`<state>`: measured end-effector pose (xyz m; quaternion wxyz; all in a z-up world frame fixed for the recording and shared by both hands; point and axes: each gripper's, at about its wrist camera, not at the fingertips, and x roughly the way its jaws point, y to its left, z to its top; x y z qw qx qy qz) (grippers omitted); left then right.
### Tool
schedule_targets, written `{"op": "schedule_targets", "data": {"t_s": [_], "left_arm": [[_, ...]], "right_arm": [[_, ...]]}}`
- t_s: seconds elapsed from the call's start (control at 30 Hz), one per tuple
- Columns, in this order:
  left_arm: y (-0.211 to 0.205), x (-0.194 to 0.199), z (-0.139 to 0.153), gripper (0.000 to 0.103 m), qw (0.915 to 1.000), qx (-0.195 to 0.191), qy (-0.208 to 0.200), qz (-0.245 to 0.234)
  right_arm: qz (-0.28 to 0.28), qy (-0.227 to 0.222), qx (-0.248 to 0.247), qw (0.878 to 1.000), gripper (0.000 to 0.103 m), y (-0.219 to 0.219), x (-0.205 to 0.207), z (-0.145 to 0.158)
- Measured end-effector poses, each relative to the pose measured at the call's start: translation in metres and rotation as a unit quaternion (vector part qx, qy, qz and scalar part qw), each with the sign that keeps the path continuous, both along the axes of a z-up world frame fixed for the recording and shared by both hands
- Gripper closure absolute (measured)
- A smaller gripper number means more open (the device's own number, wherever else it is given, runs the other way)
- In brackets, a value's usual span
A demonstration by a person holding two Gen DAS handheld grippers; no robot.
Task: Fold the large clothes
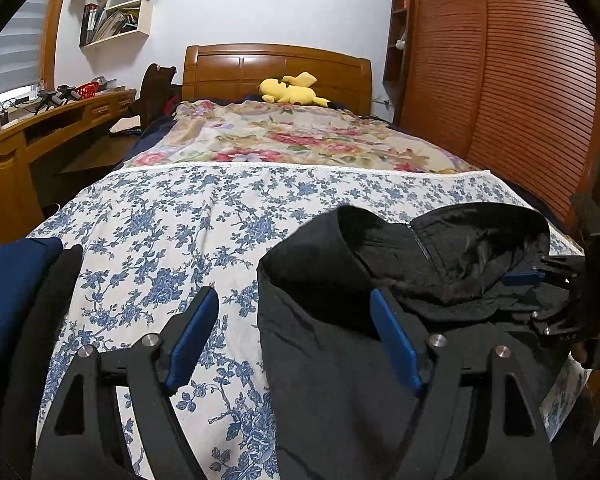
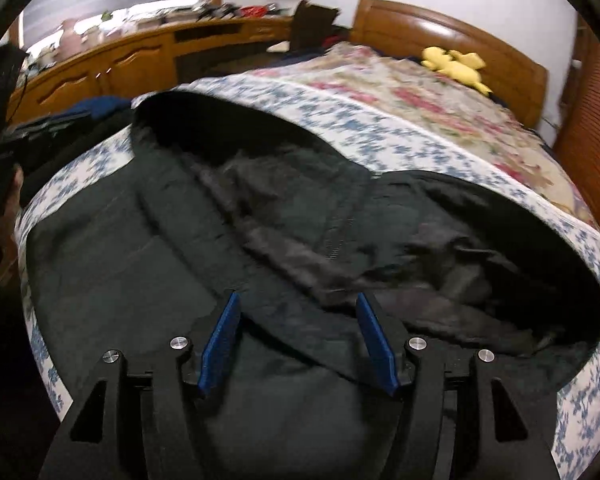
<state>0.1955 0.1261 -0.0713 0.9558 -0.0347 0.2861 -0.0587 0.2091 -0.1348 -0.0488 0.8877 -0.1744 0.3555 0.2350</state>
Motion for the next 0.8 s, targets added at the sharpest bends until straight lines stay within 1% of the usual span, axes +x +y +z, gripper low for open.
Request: {"op": "schedule_targets", "data": {"t_s": [0.13, 0.4, 0.47, 0.53, 0.57, 0.63, 0.8], "left_arm": [[0.001, -0.001, -0.001, 0.024, 1.0000, -0.001, 0.001, -0.002], [-0.002, -0.001, -0.002, 0.024, 1.0000, -0.003, 0.001, -0.004], [-0.003, -0.001, -0.001, 0.024, 1.0000, -0.002, 0.002, -0.005], [-0.005, 0.000, -0.001, 0.024, 1.0000, -0.003, 0.002, -0.006], [-0.005, 0.000, 0.000, 0.024, 1.0000, -0.003, 0.002, -0.008], [-0.008, 0.000, 0.000, 0.024, 0.9999, -0.004, 0.002, -0.011], [-0.018, 0.002, 0.001, 0.024, 0.9998, -0.003, 0.001, -0.022]], "right_arm": [[0.013, 0.017, -0.020, 1.000, 0.041, 0.006, 0.001, -0.003], [-0.020, 0.036, -0.060, 0.997, 0.042, 0.004, 0.031, -0.003], [-0.024, 0.034, -0.079, 0.996, 0.060, 0.011, 0.042, -0.006], [-0.021, 0.037, -0.089, 0.995, 0.092, 0.017, 0.055, -0.008], [-0.021, 0.030, -0.094, 0.995, 0.096, 0.024, 0.063, -0.013], [-0.028, 0.013, -0.101, 0.994, 0.098, 0.028, 0.077, -0.007], [-0.049, -0.021, -0.106, 0.993, 0.099, 0.035, 0.115, 0.003]]}}
